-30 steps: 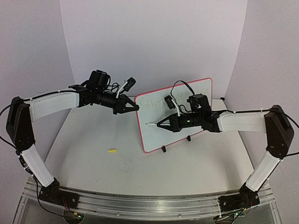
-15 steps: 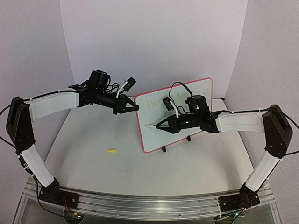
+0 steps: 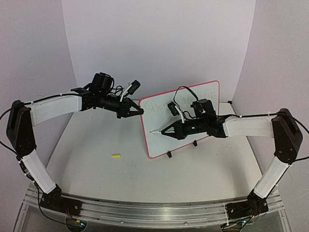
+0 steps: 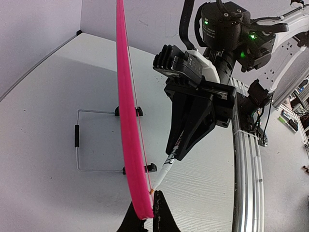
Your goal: Write a sentence on the whiteboard
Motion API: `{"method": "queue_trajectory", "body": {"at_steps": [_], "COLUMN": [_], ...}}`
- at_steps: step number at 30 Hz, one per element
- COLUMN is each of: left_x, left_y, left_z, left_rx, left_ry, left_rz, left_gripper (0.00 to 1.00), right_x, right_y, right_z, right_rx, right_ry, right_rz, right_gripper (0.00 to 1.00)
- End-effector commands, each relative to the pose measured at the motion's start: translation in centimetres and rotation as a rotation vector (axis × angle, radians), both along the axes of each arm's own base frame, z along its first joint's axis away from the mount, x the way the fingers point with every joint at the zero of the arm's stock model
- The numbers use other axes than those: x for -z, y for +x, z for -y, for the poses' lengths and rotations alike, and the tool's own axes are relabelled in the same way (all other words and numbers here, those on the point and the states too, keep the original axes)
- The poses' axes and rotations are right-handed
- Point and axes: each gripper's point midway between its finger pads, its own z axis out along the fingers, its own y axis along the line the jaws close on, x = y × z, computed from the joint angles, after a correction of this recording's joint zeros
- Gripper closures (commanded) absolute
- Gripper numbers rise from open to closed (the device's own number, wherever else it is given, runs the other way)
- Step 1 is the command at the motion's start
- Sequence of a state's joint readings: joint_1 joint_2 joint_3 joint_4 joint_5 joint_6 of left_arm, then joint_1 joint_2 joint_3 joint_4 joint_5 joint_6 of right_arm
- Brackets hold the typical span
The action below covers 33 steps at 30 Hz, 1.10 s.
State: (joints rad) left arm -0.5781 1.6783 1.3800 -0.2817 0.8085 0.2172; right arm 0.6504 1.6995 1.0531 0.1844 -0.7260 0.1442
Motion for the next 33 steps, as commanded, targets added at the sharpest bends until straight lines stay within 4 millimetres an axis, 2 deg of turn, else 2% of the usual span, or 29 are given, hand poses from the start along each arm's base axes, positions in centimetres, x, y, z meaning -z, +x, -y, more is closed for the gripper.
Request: {"method": "queue_trajectory", "body": {"at_steps": [1, 12, 26, 30, 33], "left_x": [-0.4, -0.5, -0.7, -0.6, -0.7], "left_y": [-2.2, -2.4, -2.7, -2.7, -2.7], "left_z": [0.5, 0.6, 0.8, 0.7, 0.8], "left_rx": [0.068, 0.074, 0.078, 0.077, 0.079], "left_ry": [0.012, 0.011, 0.010, 0.013, 0.012], "left_rz": [0.022, 0.027, 0.032, 0.032, 0.033], "left_gripper": [1.00, 1.00, 1.00, 1.00, 1.00], "right_x": [-2.8, -5.0, -6.5, -6.4, -5.6], "right_y": [2.3, 2.6, 2.4, 2.4, 2.6], "right_z": [0.7, 0.9, 1.0, 1.0, 0.9], "right_rx": [0.098, 0.114, 0.124, 0.123, 0.123], "right_ry": [-0.002, 0.022, 0.055, 0.057, 0.045], "right_rz": [0.109, 0.158, 0.180, 0.178, 0.164], "right_gripper": [1.00, 1.00, 1.00, 1.00, 1.00]}}
